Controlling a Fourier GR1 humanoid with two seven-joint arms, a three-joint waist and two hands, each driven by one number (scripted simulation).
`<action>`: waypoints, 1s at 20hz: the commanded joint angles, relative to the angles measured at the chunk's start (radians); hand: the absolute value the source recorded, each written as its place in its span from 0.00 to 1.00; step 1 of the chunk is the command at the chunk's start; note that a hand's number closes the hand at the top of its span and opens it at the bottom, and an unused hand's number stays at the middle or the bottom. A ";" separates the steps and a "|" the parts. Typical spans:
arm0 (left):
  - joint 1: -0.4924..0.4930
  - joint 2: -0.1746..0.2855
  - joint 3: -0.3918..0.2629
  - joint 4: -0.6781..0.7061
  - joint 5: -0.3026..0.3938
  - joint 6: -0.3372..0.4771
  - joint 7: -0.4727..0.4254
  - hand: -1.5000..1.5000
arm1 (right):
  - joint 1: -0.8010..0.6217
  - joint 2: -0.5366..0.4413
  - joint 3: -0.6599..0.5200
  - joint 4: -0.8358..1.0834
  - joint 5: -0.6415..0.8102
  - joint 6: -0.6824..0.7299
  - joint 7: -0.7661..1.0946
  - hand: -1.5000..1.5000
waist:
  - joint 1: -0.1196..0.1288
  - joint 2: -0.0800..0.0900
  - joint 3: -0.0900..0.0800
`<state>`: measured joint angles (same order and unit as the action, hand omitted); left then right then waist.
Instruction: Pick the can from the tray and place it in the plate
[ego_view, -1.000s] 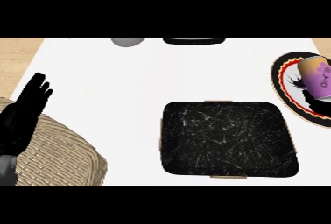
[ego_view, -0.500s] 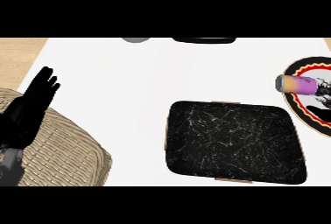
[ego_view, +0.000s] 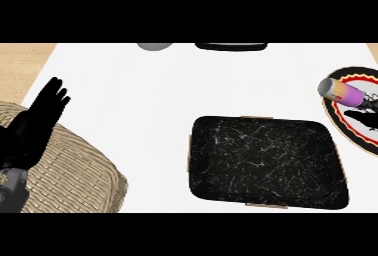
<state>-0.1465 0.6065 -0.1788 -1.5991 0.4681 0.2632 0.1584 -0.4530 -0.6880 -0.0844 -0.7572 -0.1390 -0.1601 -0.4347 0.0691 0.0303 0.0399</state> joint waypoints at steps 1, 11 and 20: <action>0.074 -0.128 -0.130 0.048 0.032 -0.015 0.048 0.50 | -0.044 0.004 -0.083 0.081 -0.086 0.078 -0.070 0.00 | -0.024 0.016 -0.029; 0.095 -0.113 -0.113 0.052 0.041 -0.006 0.043 0.50 | -0.008 -0.092 -0.147 0.240 -0.176 0.440 -0.151 0.00 | -0.054 0.010 -0.030; 0.131 -0.125 -0.134 0.055 0.033 0.005 0.019 0.50 | 0.069 -0.195 -0.110 0.312 -0.119 0.662 -0.285 0.00 | -0.064 0.009 -0.032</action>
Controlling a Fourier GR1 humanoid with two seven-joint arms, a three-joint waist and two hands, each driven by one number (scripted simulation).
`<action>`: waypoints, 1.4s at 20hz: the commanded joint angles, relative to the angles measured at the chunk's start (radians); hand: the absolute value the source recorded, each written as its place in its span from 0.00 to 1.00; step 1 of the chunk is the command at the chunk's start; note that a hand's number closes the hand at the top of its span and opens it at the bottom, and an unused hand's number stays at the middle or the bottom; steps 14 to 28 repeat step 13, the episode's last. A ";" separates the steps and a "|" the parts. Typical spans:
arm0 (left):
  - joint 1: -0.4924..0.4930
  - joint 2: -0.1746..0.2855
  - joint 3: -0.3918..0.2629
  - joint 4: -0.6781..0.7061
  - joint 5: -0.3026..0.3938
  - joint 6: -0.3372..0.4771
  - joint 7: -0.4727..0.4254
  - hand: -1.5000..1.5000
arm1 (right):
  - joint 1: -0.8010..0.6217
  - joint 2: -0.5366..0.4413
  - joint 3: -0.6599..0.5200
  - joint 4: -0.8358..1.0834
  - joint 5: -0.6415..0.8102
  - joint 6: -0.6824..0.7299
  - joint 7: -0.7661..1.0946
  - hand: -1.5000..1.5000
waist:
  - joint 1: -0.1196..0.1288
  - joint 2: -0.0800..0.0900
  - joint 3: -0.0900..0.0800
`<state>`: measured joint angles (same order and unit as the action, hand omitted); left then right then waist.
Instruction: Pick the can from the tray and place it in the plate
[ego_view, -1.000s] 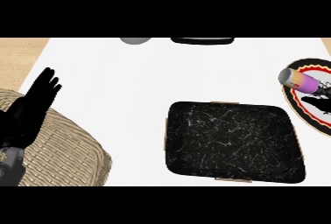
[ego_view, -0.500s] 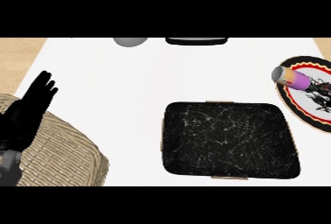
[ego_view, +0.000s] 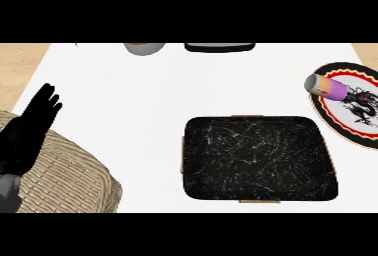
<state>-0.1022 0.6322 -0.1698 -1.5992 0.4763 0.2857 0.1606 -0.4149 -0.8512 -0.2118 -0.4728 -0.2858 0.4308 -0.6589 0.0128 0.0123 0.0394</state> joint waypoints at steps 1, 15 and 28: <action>0.073 -0.138 -0.130 0.042 0.039 -0.021 0.039 0.50 | 0.056 -0.041 0.026 0.037 0.044 0.081 -0.088 0.00 | -0.012 0.023 -0.030; 0.082 -0.147 -0.147 0.050 0.028 -0.020 0.023 0.50 | 0.116 -0.050 0.062 0.069 0.108 0.042 -0.197 0.00 | -0.018 0.018 -0.030; 0.082 -0.147 -0.147 0.050 0.028 -0.020 0.023 0.50 | 0.116 -0.050 0.062 0.069 0.108 0.042 -0.197 0.00 | -0.018 0.018 -0.030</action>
